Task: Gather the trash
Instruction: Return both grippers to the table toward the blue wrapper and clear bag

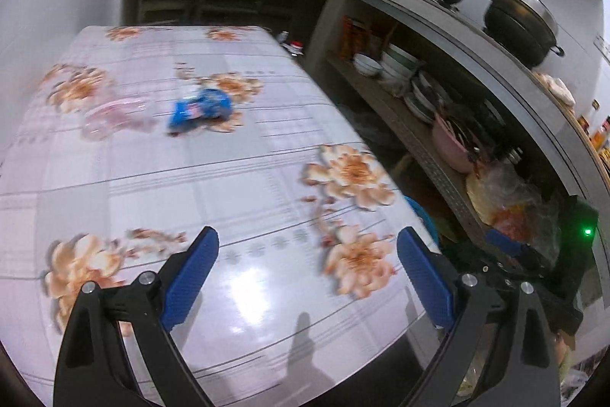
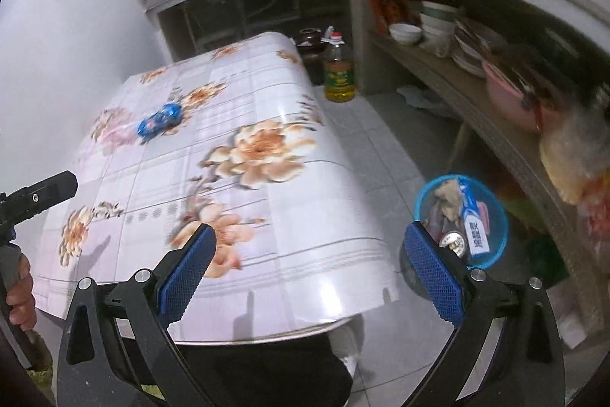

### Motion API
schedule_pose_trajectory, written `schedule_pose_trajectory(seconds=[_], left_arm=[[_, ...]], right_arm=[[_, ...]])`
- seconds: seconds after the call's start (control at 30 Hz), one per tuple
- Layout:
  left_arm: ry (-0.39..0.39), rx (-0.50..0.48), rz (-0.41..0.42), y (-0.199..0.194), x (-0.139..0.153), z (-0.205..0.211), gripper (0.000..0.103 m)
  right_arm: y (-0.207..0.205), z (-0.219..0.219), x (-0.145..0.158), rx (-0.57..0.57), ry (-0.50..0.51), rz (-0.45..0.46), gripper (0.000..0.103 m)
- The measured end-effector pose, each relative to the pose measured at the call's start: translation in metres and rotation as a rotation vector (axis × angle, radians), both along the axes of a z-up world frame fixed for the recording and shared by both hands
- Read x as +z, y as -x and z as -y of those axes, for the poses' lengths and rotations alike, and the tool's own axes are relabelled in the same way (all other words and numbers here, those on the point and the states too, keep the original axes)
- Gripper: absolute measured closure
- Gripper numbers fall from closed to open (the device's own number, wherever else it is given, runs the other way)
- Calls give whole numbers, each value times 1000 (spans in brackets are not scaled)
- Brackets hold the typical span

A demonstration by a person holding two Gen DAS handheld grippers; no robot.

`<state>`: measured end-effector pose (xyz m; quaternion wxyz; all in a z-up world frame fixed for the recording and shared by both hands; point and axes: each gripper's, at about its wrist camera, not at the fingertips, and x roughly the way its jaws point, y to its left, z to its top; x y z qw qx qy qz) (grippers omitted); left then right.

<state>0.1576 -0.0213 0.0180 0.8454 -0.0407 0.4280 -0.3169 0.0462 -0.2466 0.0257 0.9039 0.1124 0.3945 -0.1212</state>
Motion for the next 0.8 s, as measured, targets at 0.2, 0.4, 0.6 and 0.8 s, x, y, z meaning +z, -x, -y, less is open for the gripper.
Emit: schedule_pose_trajectory(seconds=[0.2, 0.4, 0.6, 0.8], left_arm=[[6, 95, -22, -6, -15, -40, 11], [-25, 205, -7, -20, -23, -81, 11], [-48, 288, 48, -50, -18, -103, 11], [-57, 322, 71, -105, -9, -106, 23]], right_arm=[[-12, -32, 0, 12, 110, 2, 8], [-21, -46, -4, 105, 29, -4, 8], [-28, -50, -6, 165, -103, -12, 8], [-45, -45, -2, 194, -224, -5, 8]])
